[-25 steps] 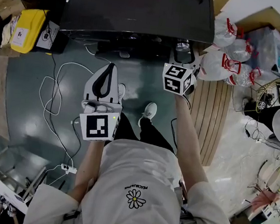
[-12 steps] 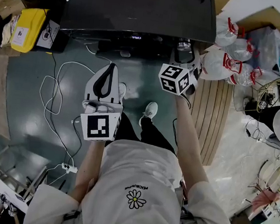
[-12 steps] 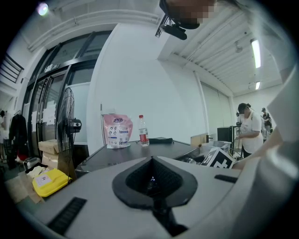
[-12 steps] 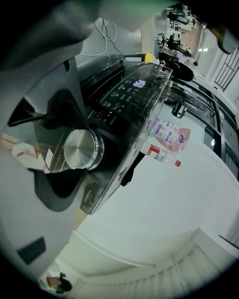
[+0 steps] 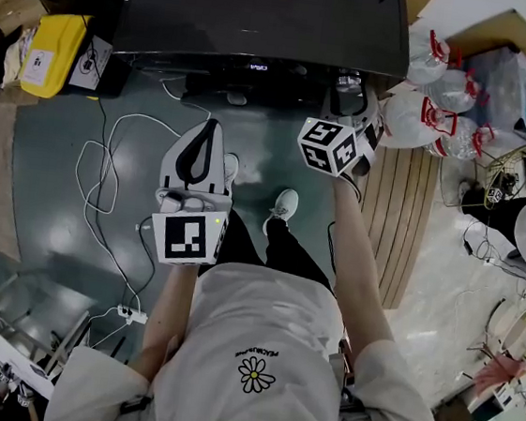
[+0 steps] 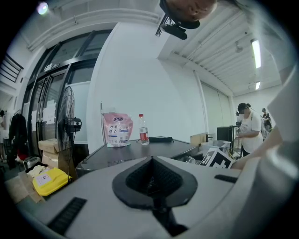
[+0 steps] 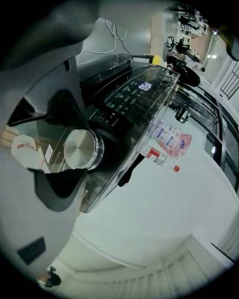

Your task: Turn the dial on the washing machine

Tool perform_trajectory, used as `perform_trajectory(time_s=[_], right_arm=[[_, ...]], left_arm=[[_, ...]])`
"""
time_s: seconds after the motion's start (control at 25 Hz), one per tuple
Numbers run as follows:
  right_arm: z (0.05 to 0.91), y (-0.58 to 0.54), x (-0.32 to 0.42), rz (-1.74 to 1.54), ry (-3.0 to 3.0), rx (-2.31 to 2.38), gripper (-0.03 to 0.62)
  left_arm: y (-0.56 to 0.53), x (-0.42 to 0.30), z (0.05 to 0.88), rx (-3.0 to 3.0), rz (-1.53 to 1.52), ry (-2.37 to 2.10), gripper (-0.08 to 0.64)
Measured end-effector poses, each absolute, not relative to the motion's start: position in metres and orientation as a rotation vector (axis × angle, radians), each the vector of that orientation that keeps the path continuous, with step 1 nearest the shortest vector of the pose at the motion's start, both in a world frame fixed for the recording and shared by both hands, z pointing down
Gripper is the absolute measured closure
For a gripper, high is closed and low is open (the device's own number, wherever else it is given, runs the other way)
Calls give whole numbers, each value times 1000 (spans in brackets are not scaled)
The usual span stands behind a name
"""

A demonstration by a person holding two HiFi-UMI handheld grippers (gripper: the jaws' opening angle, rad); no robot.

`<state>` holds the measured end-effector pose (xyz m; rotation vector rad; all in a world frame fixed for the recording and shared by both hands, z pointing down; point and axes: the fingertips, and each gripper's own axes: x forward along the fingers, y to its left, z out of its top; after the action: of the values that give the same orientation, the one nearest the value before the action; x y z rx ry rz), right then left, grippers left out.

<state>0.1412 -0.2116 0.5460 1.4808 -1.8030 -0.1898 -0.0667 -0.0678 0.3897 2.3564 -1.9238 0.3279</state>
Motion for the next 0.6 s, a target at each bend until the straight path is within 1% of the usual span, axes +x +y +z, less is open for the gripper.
perform_trajectory(time_s=[0.32, 0.6], right_arm=[[547, -211, 139, -305, -1728, 1450, 314], [547, -211, 136, -485, -1634, 1381, 314]], left_arm=[[-63, -73, 394, 2353, 334, -1935, 561], [-58, -70, 404, 2352, 328, -1912, 561]])
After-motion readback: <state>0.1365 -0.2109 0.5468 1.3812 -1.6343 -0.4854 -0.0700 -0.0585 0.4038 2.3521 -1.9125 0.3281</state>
